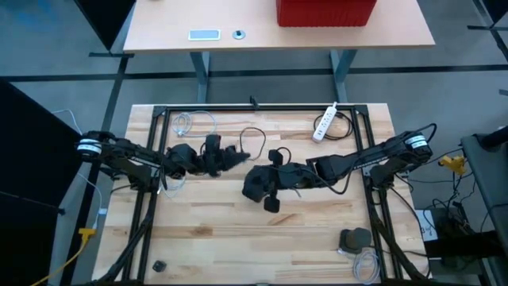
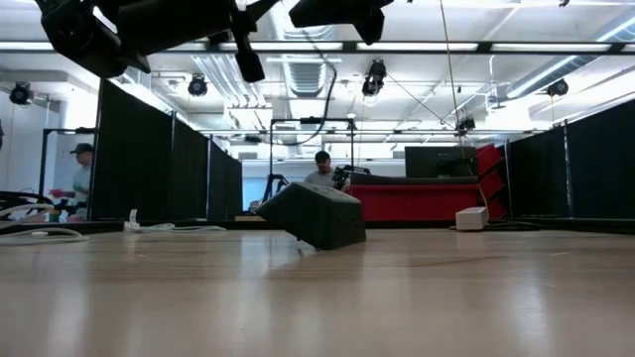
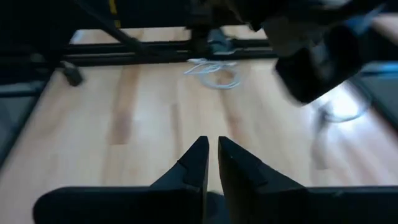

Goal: Insert USB
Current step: Insert the bottom black charger cable into the top black outlet extension

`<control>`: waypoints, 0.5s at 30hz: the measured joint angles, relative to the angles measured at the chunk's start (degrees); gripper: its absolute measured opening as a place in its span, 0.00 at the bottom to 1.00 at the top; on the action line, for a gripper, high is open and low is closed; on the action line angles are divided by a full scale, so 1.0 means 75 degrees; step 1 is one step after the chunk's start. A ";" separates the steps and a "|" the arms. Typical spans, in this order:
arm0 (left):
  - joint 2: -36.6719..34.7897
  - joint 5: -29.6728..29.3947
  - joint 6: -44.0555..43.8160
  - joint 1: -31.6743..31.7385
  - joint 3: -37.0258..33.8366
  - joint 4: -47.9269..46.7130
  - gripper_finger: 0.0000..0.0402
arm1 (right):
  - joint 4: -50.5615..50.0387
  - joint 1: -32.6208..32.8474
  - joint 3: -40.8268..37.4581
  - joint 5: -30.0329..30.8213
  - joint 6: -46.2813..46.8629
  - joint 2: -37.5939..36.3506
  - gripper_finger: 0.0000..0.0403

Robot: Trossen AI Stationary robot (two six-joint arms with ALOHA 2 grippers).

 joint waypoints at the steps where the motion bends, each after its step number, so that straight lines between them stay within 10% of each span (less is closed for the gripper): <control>1: -0.0001 0.0155 0.0715 -0.0094 0.0000 -0.0247 0.05 | -0.0017 0.0018 -0.0038 -0.0072 0.0117 -0.0062 0.04; 7: -0.0004 0.0791 0.4571 -0.0659 0.0000 -0.1702 0.05 | -0.0077 0.0150 -0.0224 -0.0420 0.0720 -0.0439 0.01; 15: -0.0004 0.0068 0.5458 -0.0885 0.0000 -0.2074 0.05 | 0.0001 -0.0025 -0.0227 -0.0431 0.0813 -0.0180 0.05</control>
